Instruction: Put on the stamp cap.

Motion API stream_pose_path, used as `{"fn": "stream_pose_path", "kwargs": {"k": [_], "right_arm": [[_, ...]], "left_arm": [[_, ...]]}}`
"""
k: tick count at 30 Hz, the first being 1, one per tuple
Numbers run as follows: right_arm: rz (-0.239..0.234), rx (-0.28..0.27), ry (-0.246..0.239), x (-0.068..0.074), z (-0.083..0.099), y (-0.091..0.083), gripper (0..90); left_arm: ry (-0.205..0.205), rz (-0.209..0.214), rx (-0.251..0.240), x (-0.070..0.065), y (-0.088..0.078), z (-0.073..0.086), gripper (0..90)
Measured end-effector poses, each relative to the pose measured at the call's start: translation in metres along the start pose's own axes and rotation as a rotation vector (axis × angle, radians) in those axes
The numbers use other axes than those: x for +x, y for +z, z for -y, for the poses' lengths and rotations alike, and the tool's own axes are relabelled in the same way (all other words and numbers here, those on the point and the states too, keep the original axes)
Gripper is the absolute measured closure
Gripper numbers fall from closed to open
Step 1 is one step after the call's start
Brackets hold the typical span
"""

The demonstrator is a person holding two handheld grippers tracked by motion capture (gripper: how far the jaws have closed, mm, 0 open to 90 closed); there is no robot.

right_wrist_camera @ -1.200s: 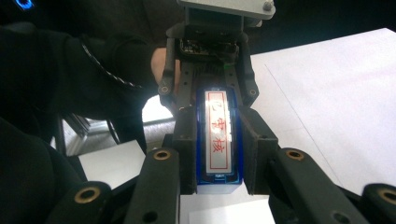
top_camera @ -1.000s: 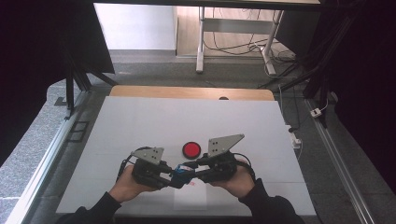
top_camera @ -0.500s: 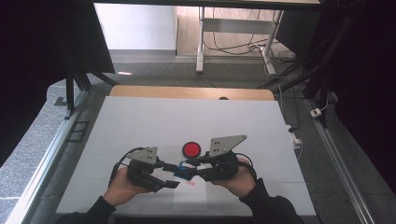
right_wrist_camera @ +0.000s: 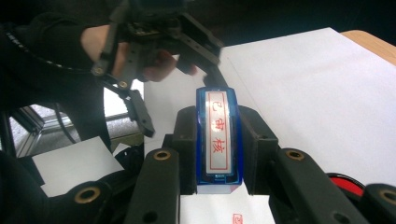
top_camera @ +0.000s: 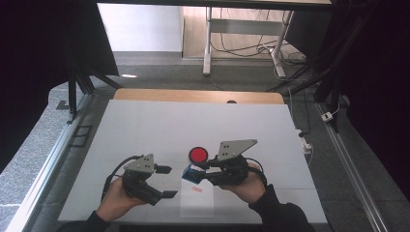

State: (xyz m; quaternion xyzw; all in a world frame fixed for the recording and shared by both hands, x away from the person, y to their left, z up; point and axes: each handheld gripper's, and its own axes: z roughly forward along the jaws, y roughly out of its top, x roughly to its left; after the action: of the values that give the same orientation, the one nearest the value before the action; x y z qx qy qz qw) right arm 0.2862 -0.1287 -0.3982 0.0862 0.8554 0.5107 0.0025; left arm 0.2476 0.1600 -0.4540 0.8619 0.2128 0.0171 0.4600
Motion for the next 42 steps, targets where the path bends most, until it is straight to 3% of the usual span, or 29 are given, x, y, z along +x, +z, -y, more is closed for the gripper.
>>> {"fn": "stream_pose_path", "kwargs": {"k": [9, 14, 33, 42], "right_arm": [[0.024, 0.019, 0.004, 0.0, 0.0, 0.001, 71.2], [0.035, 0.027, 0.008, 0.0, 0.0, 0.002, 71.2], [0.076, 0.048, 0.029, -0.005, 0.001, 0.002, 71.1], [0.091, 0.052, 0.038, -0.007, 0.002, 0.003, 71.1]], "left_arm": [[-0.063, -0.057, 0.014, -0.008, -0.017, 0.017, 9.7], [-0.073, -0.111, 0.038, -0.013, -0.024, 0.025, 7.3], [-0.23, -0.214, -0.008, -0.016, -0.055, 0.06, 1.1], [-0.253, -0.266, 0.018, -0.018, -0.062, 0.071, 0.0]]}}
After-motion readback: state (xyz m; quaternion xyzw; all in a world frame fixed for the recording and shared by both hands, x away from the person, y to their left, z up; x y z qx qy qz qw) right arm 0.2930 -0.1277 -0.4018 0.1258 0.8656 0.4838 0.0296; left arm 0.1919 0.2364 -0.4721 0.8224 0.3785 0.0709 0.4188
